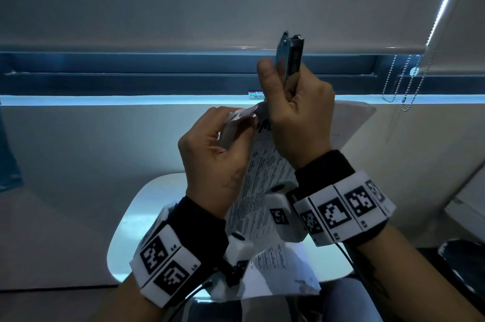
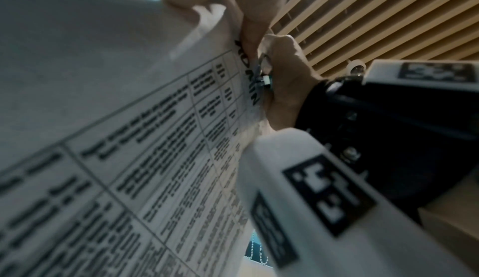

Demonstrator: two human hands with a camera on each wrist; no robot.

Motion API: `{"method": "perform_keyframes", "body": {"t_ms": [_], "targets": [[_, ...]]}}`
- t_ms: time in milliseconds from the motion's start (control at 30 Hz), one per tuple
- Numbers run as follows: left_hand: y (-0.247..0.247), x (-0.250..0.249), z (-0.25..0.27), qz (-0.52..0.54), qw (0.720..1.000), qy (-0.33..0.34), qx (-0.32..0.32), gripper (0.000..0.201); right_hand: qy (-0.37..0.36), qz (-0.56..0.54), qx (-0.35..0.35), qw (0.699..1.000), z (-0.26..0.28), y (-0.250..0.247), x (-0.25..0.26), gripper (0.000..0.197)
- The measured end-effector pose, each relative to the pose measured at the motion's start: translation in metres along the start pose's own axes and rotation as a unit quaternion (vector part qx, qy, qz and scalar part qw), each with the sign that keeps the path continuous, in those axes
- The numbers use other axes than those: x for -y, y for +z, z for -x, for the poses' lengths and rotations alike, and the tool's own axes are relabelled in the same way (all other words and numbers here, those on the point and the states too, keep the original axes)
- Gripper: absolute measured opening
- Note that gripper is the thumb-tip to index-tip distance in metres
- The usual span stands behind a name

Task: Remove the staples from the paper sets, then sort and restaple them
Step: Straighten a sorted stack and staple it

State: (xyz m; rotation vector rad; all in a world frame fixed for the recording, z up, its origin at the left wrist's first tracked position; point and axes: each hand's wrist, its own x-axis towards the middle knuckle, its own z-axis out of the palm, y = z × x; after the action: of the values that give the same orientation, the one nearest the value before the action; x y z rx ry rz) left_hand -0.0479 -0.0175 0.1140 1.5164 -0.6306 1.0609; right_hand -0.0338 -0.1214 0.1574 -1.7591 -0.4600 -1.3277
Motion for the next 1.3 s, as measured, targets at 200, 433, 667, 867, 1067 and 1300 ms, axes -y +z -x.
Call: {"method": "perform_keyframes", "body": {"t_ms": [200,433,667,867,1067,1300], "targets": [[0.002,0.003,0.004,-0.001,1.0,-0.009,0.011,0.006,0.019,-0.018,0.001,1.0,0.002,0.012,-0.008,0.042],[0.001,0.0,-0.002,0.015,0.999,-0.025,0.018,0.005,0.035,-0.089,0.009,0.995,-0.003,0.0,0.005,0.028],[-0.01,0.008,-0.013,0.015,0.998,-0.062,0.011,0.009,0.127,-0.258,-0.215,0.933,-0.017,-0.048,-0.01,0.028],[-0.071,0.035,-0.059,-0.032,0.988,-0.148,0.035,0.008,0.255,-0.141,-0.191,0.938,0.034,-0.081,-0.059,0.018],[-0.137,0.141,-0.08,-0.26,0.901,-0.322,0.129,0.017,0.481,-0.047,0.172,0.858,0.099,-0.069,-0.091,0.022],[-0.174,0.223,-0.013,-0.437,0.766,-0.433,0.187,0.019,0.541,0.193,0.404,0.712,0.168,-0.051,-0.118,0.036]]}}
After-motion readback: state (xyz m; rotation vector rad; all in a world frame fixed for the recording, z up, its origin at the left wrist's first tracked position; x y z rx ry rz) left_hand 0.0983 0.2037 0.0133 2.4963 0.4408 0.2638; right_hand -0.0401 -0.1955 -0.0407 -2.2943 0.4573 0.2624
